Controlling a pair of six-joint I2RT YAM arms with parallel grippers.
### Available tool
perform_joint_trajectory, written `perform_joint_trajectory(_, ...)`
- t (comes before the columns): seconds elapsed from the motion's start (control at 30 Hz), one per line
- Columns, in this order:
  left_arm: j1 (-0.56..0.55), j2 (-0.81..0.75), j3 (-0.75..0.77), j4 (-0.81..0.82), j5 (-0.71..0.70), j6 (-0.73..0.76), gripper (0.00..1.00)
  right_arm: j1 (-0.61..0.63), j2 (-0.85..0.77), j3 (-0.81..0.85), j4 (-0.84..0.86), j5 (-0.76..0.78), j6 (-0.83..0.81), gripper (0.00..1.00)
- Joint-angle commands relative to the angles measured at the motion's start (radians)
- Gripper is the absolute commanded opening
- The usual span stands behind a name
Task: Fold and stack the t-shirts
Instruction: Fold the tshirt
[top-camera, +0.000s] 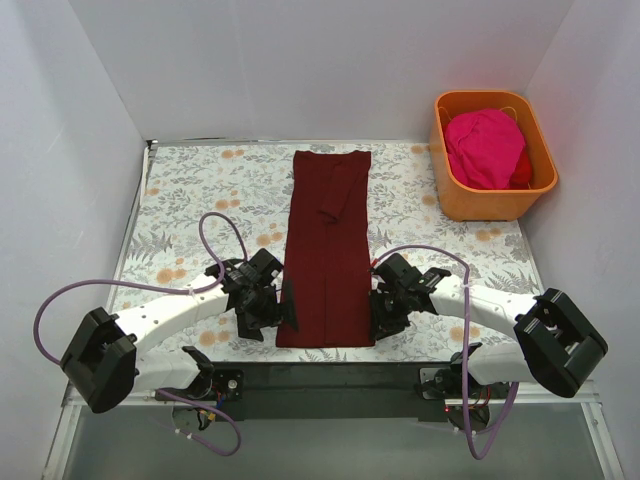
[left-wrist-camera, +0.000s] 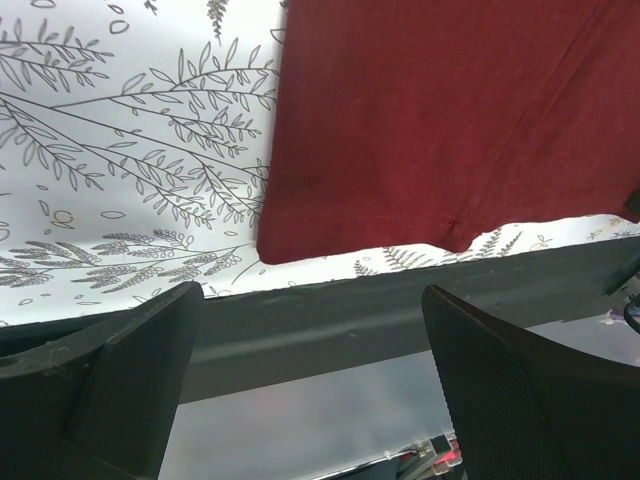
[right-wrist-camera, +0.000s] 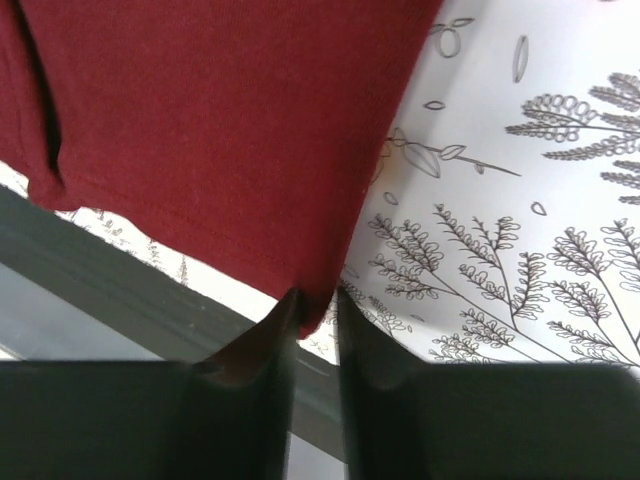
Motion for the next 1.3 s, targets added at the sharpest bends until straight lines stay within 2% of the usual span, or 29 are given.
perform_joint_trajectory(0.0,-0.015,-0.005,0.002,0.008,0.015,-0.036,0.90,0.007,-0.001,-0.029,0.004,0.006,0.000,0.24)
perform_joint_trajectory(0.07,-0.019,0.006,0.002,0.006,0.026,-0.035,0.87,0.007,-0.005,-0.034,-0.002,0.012,-0.003,0.15)
perform_joint_trajectory(0.1,-0.026,0.012,0.001,0.005,0.026,-0.035,0.85,0.007,-0.008,-0.034,-0.005,0.021,-0.002,0.08)
perform_joint_trajectory(0.17,-0.030,0.028,0.002,0.008,0.024,-0.033,0.81,0.007,-0.014,-0.034,-0.013,0.030,-0.003,0.01)
perform_joint_trajectory(0.43,-0.062,0.107,0.030,0.013,0.026,-0.027,0.51,0.007,-0.028,-0.029,-0.013,0.043,-0.014,0.01)
perform_joint_trajectory(0.53,-0.069,0.126,0.041,-0.010,-0.009,-0.030,0.46,0.007,-0.030,-0.030,-0.011,0.041,-0.014,0.01)
perform_joint_trajectory(0.73,-0.069,0.152,0.059,-0.043,-0.078,-0.040,0.43,0.007,-0.031,-0.034,-0.005,0.040,-0.020,0.01)
perform_joint_trajectory(1.1,-0.070,0.227,0.061,0.013,-0.094,-0.041,0.40,0.007,-0.028,-0.043,0.007,0.036,-0.025,0.01)
perform_joint_trajectory(1.13,-0.070,0.232,0.058,0.016,-0.094,-0.040,0.36,0.007,-0.027,-0.043,0.009,0.035,-0.025,0.01)
perform_joint_trajectory(1.27,-0.072,0.247,0.041,0.029,-0.081,-0.040,0.29,0.007,-0.027,-0.044,0.012,0.033,-0.025,0.01)
